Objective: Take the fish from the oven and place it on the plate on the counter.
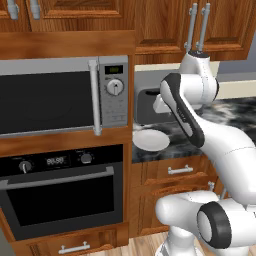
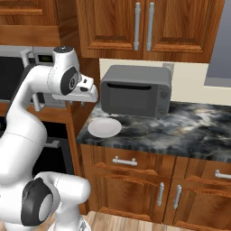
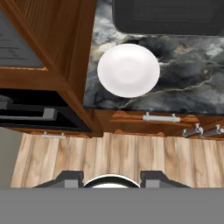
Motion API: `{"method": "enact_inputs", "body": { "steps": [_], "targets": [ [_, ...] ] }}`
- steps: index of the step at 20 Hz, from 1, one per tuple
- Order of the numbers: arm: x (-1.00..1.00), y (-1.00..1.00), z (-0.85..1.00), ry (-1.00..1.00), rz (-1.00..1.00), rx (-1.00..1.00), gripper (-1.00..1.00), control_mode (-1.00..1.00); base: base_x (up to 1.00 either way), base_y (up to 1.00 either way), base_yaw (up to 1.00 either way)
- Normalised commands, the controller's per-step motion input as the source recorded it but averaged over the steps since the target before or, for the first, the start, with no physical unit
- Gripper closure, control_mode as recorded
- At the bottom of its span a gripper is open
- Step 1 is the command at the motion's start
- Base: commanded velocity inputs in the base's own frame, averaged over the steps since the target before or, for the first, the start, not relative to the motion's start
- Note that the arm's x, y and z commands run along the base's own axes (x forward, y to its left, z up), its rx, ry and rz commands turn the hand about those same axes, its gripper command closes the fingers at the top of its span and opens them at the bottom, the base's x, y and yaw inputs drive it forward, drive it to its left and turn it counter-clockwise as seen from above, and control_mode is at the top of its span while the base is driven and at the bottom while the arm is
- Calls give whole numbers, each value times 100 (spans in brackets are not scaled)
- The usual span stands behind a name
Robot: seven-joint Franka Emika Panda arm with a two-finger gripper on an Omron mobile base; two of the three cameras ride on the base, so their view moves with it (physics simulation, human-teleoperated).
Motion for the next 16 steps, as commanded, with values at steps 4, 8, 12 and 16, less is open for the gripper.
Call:
{"method": "enact_inputs", "body": {
  "steps": [4,8,12,16],
  "targets": [
    [0,16,0,0,-4,0,-100,-100,0,0,0],
    [0,19,0,0,-4,0,-100,-100,0,0,0],
    [-1,18,0,-2,-4,0,-100,-100,0,0,0],
    [-41,57,7,-16,1,-2,-100,-100,0,0,0]
  ]
}}
